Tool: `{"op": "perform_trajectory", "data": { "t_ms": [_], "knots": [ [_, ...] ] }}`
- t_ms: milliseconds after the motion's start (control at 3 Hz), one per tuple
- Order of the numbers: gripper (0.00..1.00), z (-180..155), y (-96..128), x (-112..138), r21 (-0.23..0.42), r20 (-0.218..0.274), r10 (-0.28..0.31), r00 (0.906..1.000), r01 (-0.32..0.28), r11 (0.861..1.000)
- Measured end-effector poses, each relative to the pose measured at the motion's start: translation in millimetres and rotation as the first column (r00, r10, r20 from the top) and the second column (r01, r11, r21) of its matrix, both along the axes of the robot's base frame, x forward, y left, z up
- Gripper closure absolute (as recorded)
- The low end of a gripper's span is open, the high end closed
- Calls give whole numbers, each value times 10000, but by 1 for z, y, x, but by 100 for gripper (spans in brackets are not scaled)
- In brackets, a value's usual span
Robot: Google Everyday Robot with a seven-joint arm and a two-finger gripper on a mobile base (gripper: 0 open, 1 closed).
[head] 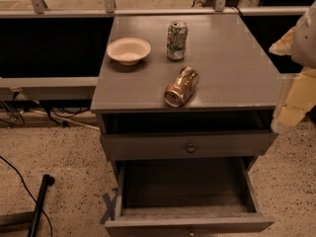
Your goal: Place orange can into middle drawer
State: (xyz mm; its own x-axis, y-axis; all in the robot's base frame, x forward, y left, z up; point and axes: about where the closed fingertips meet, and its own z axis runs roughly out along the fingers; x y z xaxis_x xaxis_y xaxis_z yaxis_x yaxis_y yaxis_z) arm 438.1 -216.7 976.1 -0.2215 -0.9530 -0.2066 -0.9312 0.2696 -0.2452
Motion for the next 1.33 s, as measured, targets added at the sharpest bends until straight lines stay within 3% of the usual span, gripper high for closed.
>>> {"op": "perform_trajectory", "data": {
  "t_ms": [333,667,1000,1333],
  "knots": [
    [0,0,0,0,0,0,0,10000,0,10000],
    [0,-13,18,7,-232,-420,1345,9900,-1356,9905],
    [0,-48,64,21,-52,-915,3959,9137,-3980,9174],
    [0,-75,109,30,360,-873,6242,7764,-6237,7809]
  ]
}}
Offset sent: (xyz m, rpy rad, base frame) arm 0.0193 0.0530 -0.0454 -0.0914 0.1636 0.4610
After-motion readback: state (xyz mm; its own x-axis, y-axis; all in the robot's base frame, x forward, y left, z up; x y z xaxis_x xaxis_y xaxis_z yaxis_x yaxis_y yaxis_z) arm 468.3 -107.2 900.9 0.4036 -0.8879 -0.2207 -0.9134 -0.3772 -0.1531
